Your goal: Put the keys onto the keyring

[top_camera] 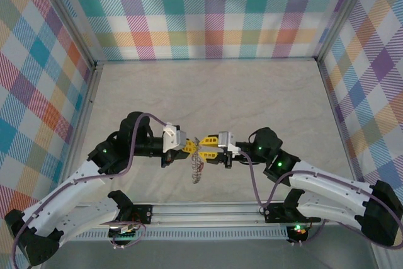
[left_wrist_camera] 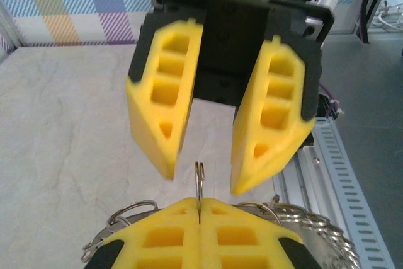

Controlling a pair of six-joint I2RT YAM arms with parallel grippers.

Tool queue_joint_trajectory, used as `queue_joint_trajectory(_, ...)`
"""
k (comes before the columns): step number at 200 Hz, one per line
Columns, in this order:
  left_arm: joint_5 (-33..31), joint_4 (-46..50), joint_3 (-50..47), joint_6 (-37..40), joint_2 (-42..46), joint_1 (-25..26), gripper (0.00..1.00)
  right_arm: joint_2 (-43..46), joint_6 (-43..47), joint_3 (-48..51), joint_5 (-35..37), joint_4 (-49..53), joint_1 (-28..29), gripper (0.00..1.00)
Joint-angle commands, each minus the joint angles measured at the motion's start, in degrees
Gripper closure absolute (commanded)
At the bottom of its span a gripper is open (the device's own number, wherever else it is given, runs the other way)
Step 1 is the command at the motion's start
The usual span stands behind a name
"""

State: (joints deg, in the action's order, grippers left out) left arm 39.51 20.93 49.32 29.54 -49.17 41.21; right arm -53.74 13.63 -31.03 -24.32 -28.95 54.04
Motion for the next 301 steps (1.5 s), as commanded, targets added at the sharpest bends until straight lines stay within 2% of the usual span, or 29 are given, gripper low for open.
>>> queue_joint_trajectory(1,1.1,3.1,3.2,3.6,-0.2,0.6,1.0,2.0,2.1,-0.3,2.1,3.6,0.3,0.69)
queue_joint_trajectory(44,2.2,1.0,2.6,3.1,-0.8,0.5,1.0,1.7,2.0,-0.6,1.6,5.4,0.2,0.7)
queue_joint_trajectory(71,2.8,0.7,2.8,2.6,-1.2,0.6,1.0,1.1,2.5,-1.8,2.0,7.6,0.3,0.66)
queue_joint_trajectory(147,5.0,-1.1,1.9,1.3,-1.7,0.6,1.0,-1.0,1.8,-2.9,-1.7,5.5,0.3,0.82)
queue_joint_trajectory(170,5.0,-0.8,2.1,1.3,-2.0,0.6,1.0,-1.0,2.4,-3.1,-2.2,6.2,0.3,1.0)
queue_joint_trajectory(194,4.4,-0.7,2.2,0.2,-2.6,0.6,1.0,-0.5,2.1,-2.4,-2.9,4.7,0.3,1.0)
queue_joint_trajectory(209,4.5,0.0,2.6,-0.5,-3.2,0.6,0.86,-0.2,1.5,-1.9,-2.4,3.5,0.3,1.0)
queue_joint_trajectory(234,5.1,0.0,2.7,-0.6,-3.8,0.6,0.83,-0.2,0.5,-1.0,-2.4,1.6,0.3,1.0)
queue_joint_trajectory(269,4.9,-0.1,2.9,-0.1,-3.8,0.6,0.86,-0.1,0.0,-0.6,-2.2,0.1,0.3,1.0)
queue_joint_trajectory(283,5.3,0.1,2.9,0.2,-3.8,0.6,0.91,-0.1,0.0,-0.3,-2.1,-0.6,0.4,1.0)
queue_joint_trajectory(292,5.8,0.2,2.9,0.4,-3.8,0.6,1.0,-0.1,0.0,-0.2,-2.1,-1.0,0.3,1.0)
queue_joint_trajectory(301,6.1,0.2,2.9,0.6,-3.7,0.6,1.0,-0.1,0.0,-0.2,-2.1,-1.0,0.4,1.0)
